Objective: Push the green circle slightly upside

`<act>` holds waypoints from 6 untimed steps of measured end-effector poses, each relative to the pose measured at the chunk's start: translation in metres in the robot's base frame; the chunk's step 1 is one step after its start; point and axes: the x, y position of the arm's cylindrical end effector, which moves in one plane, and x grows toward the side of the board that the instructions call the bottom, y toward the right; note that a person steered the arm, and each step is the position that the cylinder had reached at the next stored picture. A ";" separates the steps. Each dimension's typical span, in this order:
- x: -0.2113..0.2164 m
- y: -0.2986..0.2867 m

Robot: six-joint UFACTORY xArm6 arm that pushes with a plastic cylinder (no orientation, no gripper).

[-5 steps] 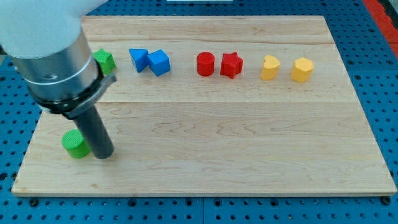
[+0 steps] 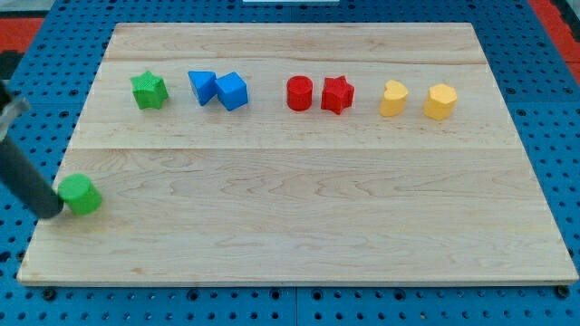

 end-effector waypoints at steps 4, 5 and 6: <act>-0.028 0.020; -0.061 0.020; -0.051 0.032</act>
